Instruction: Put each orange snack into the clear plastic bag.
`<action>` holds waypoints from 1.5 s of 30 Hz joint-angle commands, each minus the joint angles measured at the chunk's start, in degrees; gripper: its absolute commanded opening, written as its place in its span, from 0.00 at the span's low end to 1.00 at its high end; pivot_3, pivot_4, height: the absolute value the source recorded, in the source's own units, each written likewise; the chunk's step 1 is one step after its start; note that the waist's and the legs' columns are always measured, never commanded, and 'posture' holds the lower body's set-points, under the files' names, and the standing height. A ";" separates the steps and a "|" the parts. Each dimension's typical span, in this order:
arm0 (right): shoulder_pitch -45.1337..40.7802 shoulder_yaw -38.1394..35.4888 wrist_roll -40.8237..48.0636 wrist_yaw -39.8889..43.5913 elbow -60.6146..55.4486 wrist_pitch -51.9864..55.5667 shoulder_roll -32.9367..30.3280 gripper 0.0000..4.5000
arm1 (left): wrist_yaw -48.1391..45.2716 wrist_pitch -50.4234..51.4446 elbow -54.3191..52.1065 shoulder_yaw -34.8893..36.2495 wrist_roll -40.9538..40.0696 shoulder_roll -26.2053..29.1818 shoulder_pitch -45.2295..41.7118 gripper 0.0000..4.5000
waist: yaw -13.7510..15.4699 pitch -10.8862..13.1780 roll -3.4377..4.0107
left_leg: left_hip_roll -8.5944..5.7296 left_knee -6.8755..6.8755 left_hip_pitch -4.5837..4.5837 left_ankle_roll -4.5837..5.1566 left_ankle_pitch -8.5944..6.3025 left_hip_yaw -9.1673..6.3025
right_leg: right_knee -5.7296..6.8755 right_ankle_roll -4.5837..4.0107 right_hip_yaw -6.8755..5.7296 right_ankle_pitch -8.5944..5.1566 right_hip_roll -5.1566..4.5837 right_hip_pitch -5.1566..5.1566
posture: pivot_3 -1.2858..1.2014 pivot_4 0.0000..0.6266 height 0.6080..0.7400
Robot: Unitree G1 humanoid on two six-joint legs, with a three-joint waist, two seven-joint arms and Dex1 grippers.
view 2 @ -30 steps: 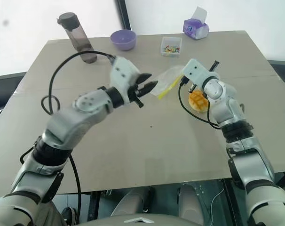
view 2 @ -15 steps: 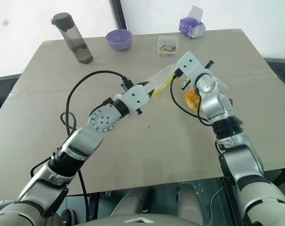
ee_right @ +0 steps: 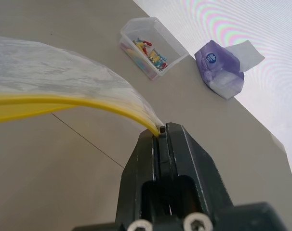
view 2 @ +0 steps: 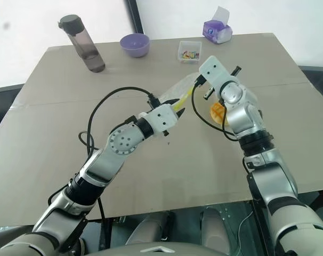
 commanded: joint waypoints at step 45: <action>-0.20 2.79 0.35 1.04 -6.62 2.24 2.02 0.00 | 4.75 -14.62 7.62 3.75 19.29 -4.59 -0.09 0.35 | 0.02 -0.01 0.01 | -0.06 0.70 -0.01 -0.01 0.00 0.10 | 0.79 0.00 0.03 0.00 -0.03 -0.09 | 0.52 0.24 1.00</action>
